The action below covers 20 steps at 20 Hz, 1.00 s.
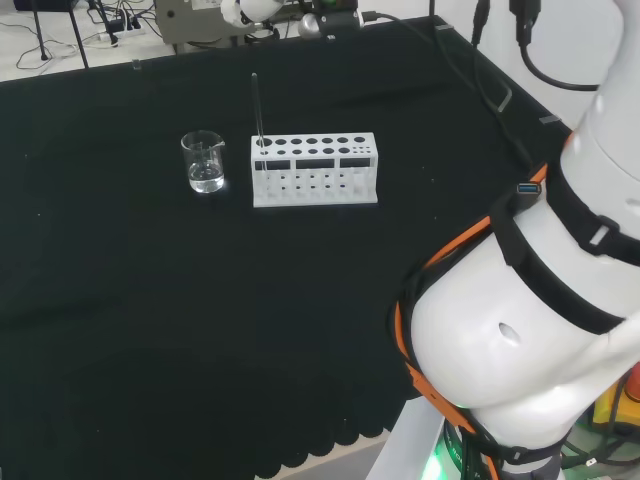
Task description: Take the glass rod from the white test tube rack.
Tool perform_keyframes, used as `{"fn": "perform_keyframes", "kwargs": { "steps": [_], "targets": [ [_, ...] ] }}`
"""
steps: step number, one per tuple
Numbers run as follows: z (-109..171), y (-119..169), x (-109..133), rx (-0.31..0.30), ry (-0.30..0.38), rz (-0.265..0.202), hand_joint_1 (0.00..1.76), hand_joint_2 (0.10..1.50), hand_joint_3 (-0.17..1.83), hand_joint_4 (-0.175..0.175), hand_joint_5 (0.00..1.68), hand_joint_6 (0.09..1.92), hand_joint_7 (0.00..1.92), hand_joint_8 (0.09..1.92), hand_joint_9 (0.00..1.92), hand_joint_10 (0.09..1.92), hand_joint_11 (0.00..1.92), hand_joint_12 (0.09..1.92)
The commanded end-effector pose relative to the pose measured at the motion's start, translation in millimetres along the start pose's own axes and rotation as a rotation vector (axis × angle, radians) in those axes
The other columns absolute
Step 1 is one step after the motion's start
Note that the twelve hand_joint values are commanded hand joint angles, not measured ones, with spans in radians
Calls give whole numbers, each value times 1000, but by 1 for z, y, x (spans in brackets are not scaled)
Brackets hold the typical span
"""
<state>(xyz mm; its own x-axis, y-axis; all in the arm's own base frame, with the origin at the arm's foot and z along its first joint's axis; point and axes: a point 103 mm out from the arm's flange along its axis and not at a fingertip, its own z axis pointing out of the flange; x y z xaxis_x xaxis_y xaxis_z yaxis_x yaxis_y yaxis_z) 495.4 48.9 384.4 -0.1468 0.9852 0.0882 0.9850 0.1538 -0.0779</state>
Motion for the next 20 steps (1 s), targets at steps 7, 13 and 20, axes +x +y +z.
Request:
{"fn": "perform_keyframes", "kwargs": {
  "steps": [7,13,20],
  "targets": [
    [25,25,-22,14,29,6,581,936,479,-175,301,87,298,964,503,906,189,1458],
    [42,34,-23,35,25,-3,585,942,480,-175,325,87,364,961,574,893,219,1453],
    [60,41,-29,56,52,-11,597,948,480,-175,357,87,426,945,676,867,301,1439]
  ]
}}
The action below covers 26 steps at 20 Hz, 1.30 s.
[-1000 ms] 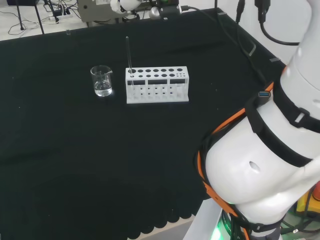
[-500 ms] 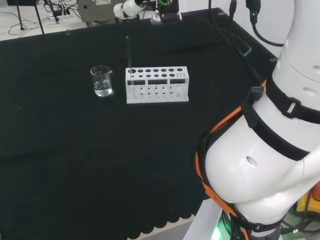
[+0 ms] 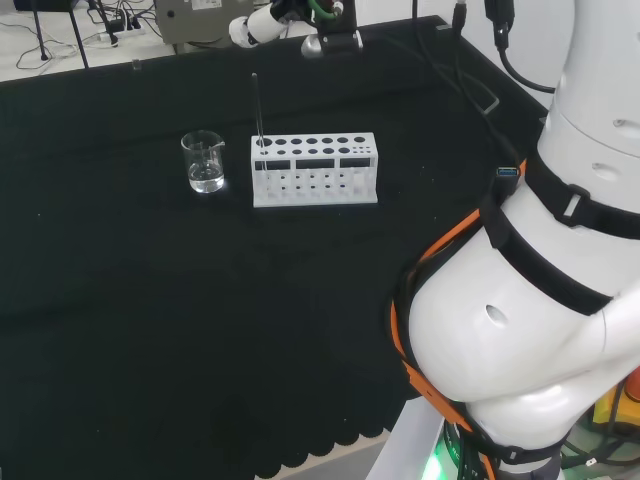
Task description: Take the glass rod from the white test tube rack.
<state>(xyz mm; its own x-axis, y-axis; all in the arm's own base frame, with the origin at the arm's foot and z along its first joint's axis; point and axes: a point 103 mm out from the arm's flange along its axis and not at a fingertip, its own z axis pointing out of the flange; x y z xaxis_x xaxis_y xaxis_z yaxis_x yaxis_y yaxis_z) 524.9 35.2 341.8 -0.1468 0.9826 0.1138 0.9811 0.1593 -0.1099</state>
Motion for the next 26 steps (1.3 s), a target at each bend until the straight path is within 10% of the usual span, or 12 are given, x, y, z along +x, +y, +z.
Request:
{"fn": "perform_keyframes", "kwargs": {
  "steps": [1,26],
  "targets": [
    [23,13,-8,26,27,-9,600,948,481,-175,359,87,430,943,694,862,335,1433],
    [72,27,-10,161,18,6,620,960,492,-175,417,142,693,955,892,888,448,1413]
  ]
}}
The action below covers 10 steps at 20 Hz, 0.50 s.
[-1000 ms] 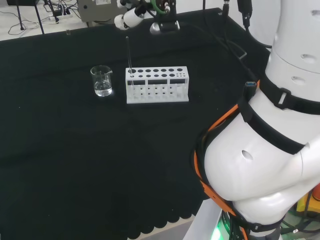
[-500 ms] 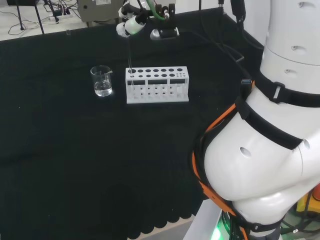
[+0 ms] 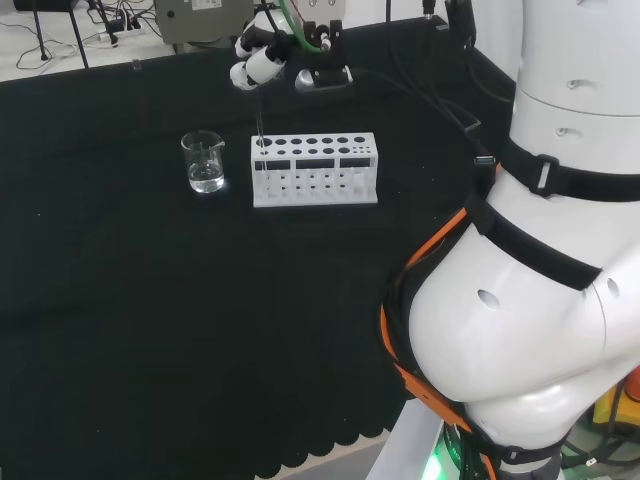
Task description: Take the glass rod from the white test tube rack.
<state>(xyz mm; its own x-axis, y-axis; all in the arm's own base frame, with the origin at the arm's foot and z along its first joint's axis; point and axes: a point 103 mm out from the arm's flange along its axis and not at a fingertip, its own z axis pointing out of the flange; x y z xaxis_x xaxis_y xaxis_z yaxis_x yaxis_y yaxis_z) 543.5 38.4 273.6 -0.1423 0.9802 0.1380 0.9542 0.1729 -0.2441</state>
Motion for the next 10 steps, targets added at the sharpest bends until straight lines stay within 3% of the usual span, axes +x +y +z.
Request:
{"fn": "perform_keyframes", "kwargs": {
  "steps": [1,6,10],
  "targets": [
    [8,3,-4,25,-7,9,621,961,493,-175,419,146,706,957,901,890,449,1412],
    [13,9,-11,36,-5,16,624,963,495,-175,435,182,768,987,949,928,483,1405],
    [17,12,-12,40,-2,16,645,963,503,-175,384,444,808,1016,975,963,537,1392]
  ]
}}
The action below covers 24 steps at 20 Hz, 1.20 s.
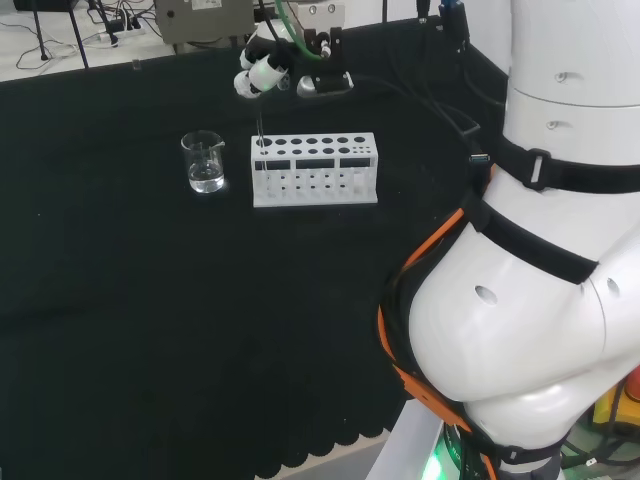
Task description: Take the glass rod from the white test tube rack.
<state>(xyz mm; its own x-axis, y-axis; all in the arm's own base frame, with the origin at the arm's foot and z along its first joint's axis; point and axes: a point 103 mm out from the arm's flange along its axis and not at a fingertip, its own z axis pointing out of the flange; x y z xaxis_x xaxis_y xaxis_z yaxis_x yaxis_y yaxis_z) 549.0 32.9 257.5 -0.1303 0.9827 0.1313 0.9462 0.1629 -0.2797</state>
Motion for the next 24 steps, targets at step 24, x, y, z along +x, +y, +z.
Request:
{"fn": "perform_keyframes", "kwargs": {
  "steps": [24],
  "targets": [
    [5,18,9,-2,-3,-19,937,873,673,-175,493,972,933,1107,1219,1036,799,1323]
  ]
}}
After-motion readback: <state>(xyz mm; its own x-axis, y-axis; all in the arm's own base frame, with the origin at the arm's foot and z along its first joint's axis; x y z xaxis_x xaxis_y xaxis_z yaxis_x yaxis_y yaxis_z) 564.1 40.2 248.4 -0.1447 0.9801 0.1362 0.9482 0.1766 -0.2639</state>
